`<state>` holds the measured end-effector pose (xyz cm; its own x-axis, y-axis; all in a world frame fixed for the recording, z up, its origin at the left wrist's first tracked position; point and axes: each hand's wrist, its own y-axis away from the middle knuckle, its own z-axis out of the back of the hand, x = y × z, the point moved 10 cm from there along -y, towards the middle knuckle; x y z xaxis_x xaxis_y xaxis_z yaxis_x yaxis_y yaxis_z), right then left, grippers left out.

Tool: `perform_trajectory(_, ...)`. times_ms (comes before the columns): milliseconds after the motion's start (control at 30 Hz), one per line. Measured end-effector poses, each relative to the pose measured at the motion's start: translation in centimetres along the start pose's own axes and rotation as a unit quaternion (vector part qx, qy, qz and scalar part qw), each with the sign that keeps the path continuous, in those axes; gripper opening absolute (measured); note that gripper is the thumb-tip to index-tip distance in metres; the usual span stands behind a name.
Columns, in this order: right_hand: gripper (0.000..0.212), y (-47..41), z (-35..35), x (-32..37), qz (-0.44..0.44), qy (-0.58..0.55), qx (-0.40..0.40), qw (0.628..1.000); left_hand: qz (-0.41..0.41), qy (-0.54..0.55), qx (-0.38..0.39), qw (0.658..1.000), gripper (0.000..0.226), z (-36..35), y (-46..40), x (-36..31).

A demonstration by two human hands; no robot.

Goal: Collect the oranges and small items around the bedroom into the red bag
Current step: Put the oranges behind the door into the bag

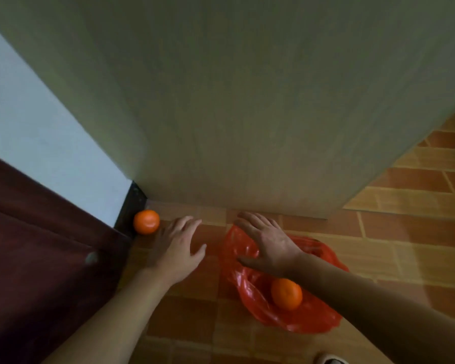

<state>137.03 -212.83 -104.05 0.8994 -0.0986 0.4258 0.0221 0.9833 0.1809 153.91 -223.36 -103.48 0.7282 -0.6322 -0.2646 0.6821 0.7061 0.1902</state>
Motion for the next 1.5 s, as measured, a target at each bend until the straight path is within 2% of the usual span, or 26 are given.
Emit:
perform_trajectory(300, 0.084, -11.5, -5.8, 8.8, 0.091, -0.002, 0.056, 0.994, 0.089, 0.058, 0.002, 0.994, 0.078, 0.7, 5.5, 9.5)
perform_trajectory(367, 0.086, -14.7, -7.4, 10.3, 0.093, 0.005, 0.083, 0.992, 0.104, 0.08, 0.014, 0.991, 0.076, 0.5, 6.5, 10.4)
perform_trajectory(467, 0.094, -19.0, -9.5, 12.4, 0.103, 0.029, 0.108, 0.988, 0.092, 0.063, -0.039, 0.993, 0.052, 1.8, 7.9, 10.3)
perform_trajectory(533, 0.099, -21.1, -10.9, 13.8, 0.114, 0.038, 0.119, 0.986, 0.102, 0.055, -0.051, 0.992, 0.055, 2.2, 8.5, 10.5)
perform_trajectory(667, 0.105, -23.4, -13.1, 15.9, 0.096, 0.014, 0.127, 0.987, 0.128, 0.059, -0.009, 0.99, 0.062, 1.4, 9.2, 11.6)
perform_trajectory(833, 0.085, -24.2, -14.3, 16.9, 0.078, -0.029, 0.128, 0.988, 0.157, 0.088, -0.01, 0.984, 0.059, 1.8, 10.6, 12.9)
perform_trajectory(933, 0.082, -23.6, -13.2, 16.5, 0.083, -0.033, 0.101, 0.991, 0.162, 0.095, -0.013, 0.982, 0.056, 1.9, 10.7, 13.0)
perform_trajectory(1067, 0.076, -21.0, -9.5, 14.8, 0.06, -0.086, 0.04, 0.994, 0.137, 0.103, -0.024, 0.985, 0.042, 2.2, 9.4, 11.7)
perform_trajectory(1133, 0.073, -18.8, -7.3, 13.1, 0.045, -0.096, 0.013, 0.994, 0.11, 0.089, -0.016, 0.99, 0.046, 1.8, 8.2, 10.3)
perform_trajectory(1200, 0.072, -16.0, -4.8, 10.9, 0.034, -0.107, -0.008, 0.994, 0.094, 0.09, 0.013, 0.991, 0.057, 1.1, 6.7, 8.5)
perform_trajectory(1267, 0.074, -12.7, -2.0, 8.4, 0.022, -0.12, -0.034, 0.992, 0.098, 0.094, 0.026, 0.99, 0.054, 0.6, 5.0, 6.9)
perform_trajectory(1433, 0.079, -2.8, 3.2, 1.7, -0.019, -0.098, -0.062, 0.993, 0.068, 0.135, -0.037, 0.988, 0.044, 1.3, 0.2, 0.3)
perform_trajectory(1500, 0.08, 1.2, 3.8, -1.1, -0.041, -0.08, -0.057, 0.994, 0.051, 0.156, -0.032, 0.986, 0.045, 0.7, -0.9, -3.0)
